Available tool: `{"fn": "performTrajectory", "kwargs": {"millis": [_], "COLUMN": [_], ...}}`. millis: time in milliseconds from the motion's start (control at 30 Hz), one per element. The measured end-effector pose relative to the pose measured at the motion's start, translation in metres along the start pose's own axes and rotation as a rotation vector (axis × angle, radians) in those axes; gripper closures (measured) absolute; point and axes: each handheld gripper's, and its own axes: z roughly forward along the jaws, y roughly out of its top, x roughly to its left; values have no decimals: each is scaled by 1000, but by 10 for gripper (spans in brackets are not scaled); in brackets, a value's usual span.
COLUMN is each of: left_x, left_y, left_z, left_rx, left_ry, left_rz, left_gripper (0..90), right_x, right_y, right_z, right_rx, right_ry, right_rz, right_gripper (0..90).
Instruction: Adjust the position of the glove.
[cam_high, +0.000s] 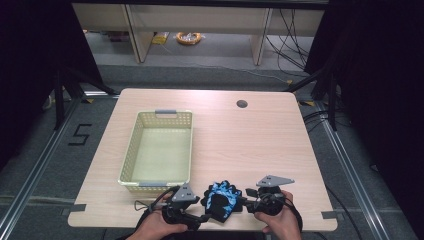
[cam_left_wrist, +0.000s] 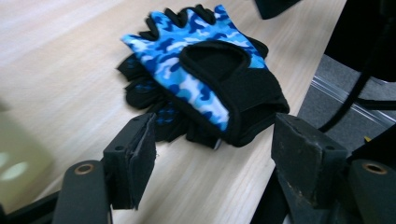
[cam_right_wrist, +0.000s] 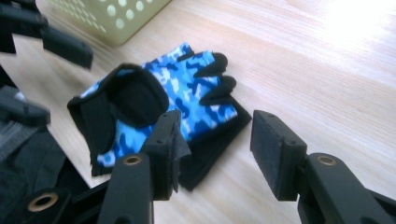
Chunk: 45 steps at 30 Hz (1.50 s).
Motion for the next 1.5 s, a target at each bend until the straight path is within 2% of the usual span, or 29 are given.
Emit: {"fn": "performTrajectory", "kwargs": {"millis": [67,167,267,300,333,367,400,433,467,500,533,600,633,800,833,867,900,1000,1067,1133,1167,1233,1300,1333,1367,1400,1433,1467,1500], "left_x": [-4,-5,-8,-8,-8,-9,-8,-8,-8,-8,-8,-9,-8,-14,-20,-24,-27,-34,-44,-47,-50,-49,-48,-48,-45,-46,-45,-45,-49], "left_y": [1,2,1,1,1,0,0,0,0,0,0,-1,0,2,4,5,6,9,14,18,19,23,26,26,29,31,32,32,31], "left_z": [8,14,19,20,20,21,20,20,20,19,19,17,15,9,5,4,3,4,10,15,17,22,27,27,31,33,36,36,43], "left_rx": [13,44,63,66,66,63,79,73,73,52,52,36,45,26,-2,-13,-18,-35,-45,-49,-48,-41,-51,-51,-44,-58,-66,-66,-47], "left_ry": [-27,-25,-22,-19,-19,0,7,2,2,11,11,5,6,-25,-66,-74,-73,-82,-95,-86,-80,-78,-59,-59,-54,-60,-24,-24,-85], "left_rz": [-3,38,55,64,64,64,100,106,106,101,101,93,107,78,44,43,65,57,58,78,56,72,49,49,52,36,52,52,2], "left_gripper": [311,345,390,398,413,458,492,533,572,619,643,698,712,746,749,753,761,772,776,780,783,788,791,792,792,792,792,789,784], "right_x": [-2,-4,-4,-5,-5,-5,-5,-5,-5,-5,-5,-5,-5,-3,-2,0,2,5,9,9,10,9,10,9,10,10,10,10,9], "right_y": [3,7,7,5,5,7,7,7,7,7,7,7,8,13,18,22,26,35,48,56,59,63,66,69,70,73,75,75,77], "right_z": [6,15,21,27,27,24,23,22,22,21,21,20,19,15,12,10,9,9,17,24,27,33,38,37,39,38,39,39,42], "right_rx": [10,30,43,-9,-9,45,58,47,47,37,31,21,19,-21,-31,-38,-50,-50,-35,-7,8,26,17,32,13,33,36,36,48], "right_ry": [-11,-11,6,12,12,7,14,22,22,12,28,24,23,33,50,44,43,51,63,79,89,96,101,100,92,90,86,86,86], "right_rz": [-12,-13,-9,-24,-24,-66,-61,-69,-69,-94,-95,-97,-108,-119,-126,-136,-147,-182,-216,-248,-249,-257,-250,-270,-269,-277,-282,-282,-287], "right_gripper": [547,569,622,655,655,767,813,843,843,874,880,886,888,890,891,891,891,891,891,891,891,892,892,892,892,892,892,892,892]}}
